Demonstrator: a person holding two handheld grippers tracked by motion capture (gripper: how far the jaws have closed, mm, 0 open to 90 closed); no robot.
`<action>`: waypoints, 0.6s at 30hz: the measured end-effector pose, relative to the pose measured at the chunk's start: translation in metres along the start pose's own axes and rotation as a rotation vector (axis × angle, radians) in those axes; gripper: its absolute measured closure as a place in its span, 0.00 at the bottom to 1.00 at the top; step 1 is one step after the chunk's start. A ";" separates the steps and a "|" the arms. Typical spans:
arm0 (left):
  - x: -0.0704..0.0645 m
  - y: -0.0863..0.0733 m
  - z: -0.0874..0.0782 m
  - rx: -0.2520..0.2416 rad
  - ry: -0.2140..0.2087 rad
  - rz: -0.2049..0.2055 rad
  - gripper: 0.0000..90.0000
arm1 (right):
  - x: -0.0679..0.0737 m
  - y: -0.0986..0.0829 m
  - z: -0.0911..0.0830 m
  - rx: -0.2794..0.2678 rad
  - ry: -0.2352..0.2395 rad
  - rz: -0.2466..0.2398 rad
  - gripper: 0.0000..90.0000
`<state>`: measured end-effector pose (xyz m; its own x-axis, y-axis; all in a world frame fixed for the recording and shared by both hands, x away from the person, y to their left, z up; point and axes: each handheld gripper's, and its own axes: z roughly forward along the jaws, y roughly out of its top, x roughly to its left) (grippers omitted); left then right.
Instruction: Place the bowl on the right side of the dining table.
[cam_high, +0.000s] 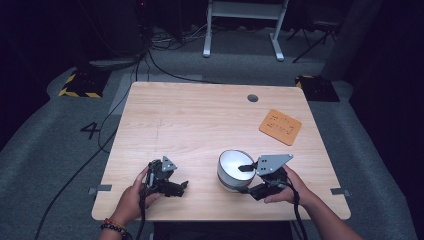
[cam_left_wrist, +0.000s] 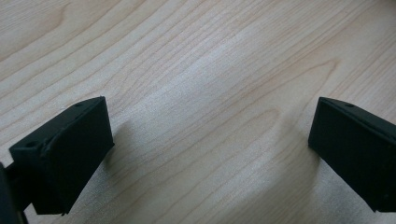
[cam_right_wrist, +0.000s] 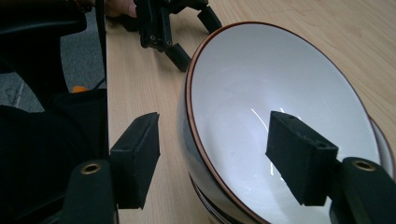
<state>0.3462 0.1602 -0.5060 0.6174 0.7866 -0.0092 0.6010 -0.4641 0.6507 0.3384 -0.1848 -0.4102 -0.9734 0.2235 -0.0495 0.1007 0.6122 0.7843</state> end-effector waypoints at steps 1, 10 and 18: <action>0.000 0.000 0.000 0.000 0.000 0.000 0.00 | 0.000 0.000 0.000 0.000 0.000 0.000 0.39; 0.000 0.000 0.000 0.002 -0.001 0.000 0.00 | 0.003 0.006 0.014 0.030 0.027 -0.014 0.51; 0.000 0.000 0.000 0.002 -0.002 0.000 0.00 | 0.005 0.009 0.022 0.061 0.065 -0.040 0.76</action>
<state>0.3462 0.1603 -0.5058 0.6187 0.7856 -0.0103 0.6016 -0.4653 0.6493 0.3388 -0.1615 -0.4171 -0.9881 0.1493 -0.0382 0.0718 0.6654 0.7430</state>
